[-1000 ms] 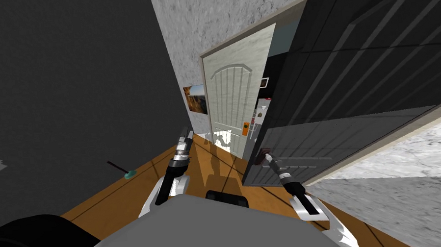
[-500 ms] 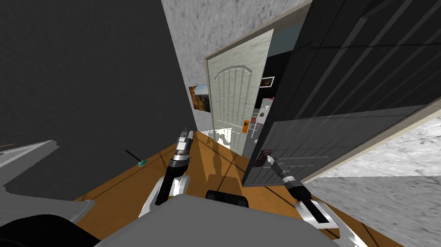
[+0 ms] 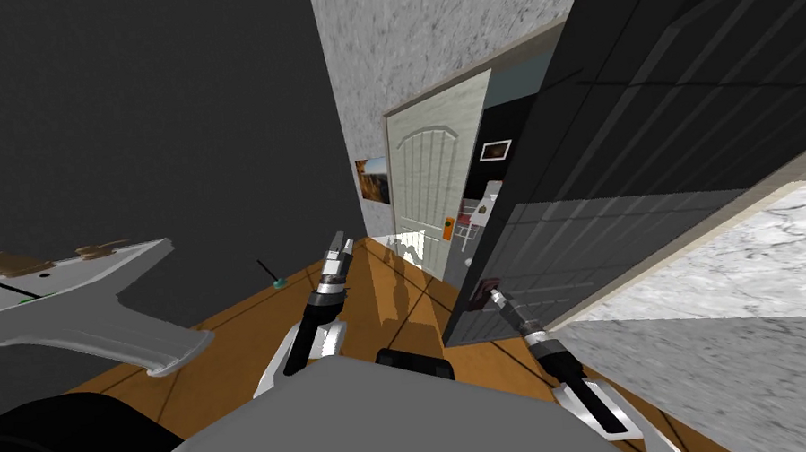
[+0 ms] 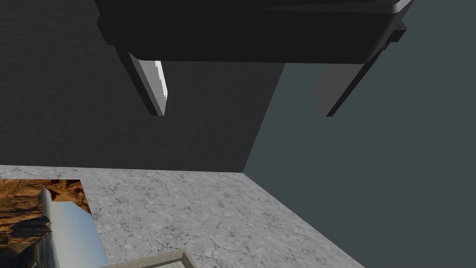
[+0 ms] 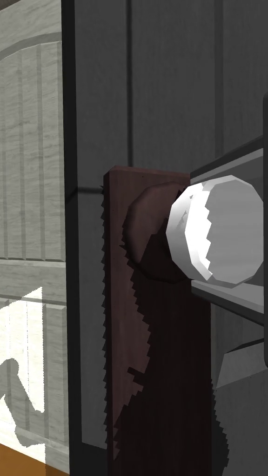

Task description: Pull the door open

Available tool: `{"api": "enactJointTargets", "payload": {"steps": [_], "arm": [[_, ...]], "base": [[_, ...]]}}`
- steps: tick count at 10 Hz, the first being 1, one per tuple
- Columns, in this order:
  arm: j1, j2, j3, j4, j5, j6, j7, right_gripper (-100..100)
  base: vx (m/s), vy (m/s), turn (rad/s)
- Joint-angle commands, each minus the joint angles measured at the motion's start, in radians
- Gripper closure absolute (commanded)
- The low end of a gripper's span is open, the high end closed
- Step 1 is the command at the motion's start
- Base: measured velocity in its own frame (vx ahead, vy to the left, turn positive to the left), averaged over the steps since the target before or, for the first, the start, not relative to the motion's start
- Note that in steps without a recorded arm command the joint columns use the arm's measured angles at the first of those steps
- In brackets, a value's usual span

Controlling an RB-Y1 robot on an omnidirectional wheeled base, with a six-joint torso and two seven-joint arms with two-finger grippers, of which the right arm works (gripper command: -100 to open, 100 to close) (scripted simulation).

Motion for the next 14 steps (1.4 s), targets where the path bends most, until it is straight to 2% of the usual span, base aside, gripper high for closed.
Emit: {"api": "enactJointTargets", "payload": {"steps": [1,2,3,4,8,12,13,14], "arm": [[0.014,-0.013,0.006,-0.003,0.004,-0.028,-0.016,100],[0.007,-0.008,0.002,0.000,0.002,-0.014,-0.008,100],[0.011,-0.019,0.005,0.011,0.006,-0.038,-0.018,100],[0.012,-0.022,0.006,0.013,0.006,-0.044,-0.021,100],[0.015,-0.048,0.011,0.036,0.014,-0.099,-0.043,100],[0.017,-0.067,0.015,0.053,0.019,-0.139,-0.060,100],[0.016,-0.066,0.012,0.052,0.017,-0.129,-0.057,100],[0.019,-0.072,0.012,0.065,0.022,-0.152,-0.063,100]], "base": [[-0.180,-0.106,0.096],[-0.084,-0.050,0.016],[-0.164,-0.090,0.134],[-0.195,-0.111,0.160],[-0.184,-0.111,0.133],[-0.180,-0.107,0.107],[-0.074,-0.056,0.025],[-0.120,-0.069,0.124]]}}
